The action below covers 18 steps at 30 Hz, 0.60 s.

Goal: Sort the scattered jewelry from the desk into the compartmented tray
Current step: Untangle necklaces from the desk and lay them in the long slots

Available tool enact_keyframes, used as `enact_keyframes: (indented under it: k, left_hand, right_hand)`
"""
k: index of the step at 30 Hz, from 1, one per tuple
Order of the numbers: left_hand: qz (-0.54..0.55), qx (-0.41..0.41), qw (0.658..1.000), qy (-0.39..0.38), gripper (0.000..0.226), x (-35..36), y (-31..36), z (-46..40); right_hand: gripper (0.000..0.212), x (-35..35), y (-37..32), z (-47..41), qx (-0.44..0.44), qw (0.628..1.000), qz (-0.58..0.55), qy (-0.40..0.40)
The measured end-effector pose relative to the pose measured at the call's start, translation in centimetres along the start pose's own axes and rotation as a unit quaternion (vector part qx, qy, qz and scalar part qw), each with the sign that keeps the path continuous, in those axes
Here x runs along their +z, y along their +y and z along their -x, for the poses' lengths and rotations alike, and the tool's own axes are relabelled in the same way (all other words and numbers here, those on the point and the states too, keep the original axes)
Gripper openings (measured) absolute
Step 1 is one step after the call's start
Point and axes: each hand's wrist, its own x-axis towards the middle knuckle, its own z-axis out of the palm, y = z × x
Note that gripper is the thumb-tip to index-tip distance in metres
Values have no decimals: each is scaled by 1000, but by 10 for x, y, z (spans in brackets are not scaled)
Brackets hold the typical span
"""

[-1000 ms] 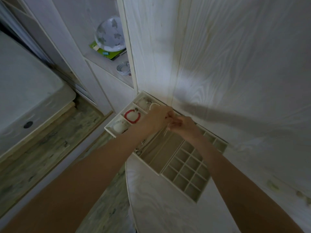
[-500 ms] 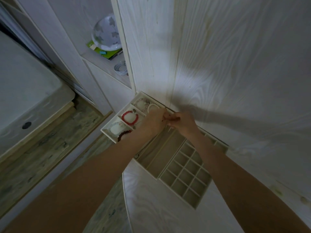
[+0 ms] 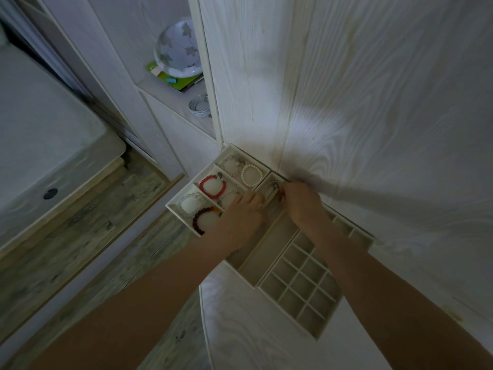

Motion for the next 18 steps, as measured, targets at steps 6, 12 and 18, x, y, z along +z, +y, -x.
enact_keyframes:
  k: [6,12,18]
  left_hand:
    - [-81,47,996,-13,22,7,-5,6]
    - [-75,74,991,83,11,11,-4,10]
    - [-67,78,980,168,42,19,-1,11]
  right_hand:
    - [30,5,10,17,-82,993,75,35]
    - [42,-2,14,24,-154,982,112,-16]
    - [39,-5,9,18,-174,973,151,-31]
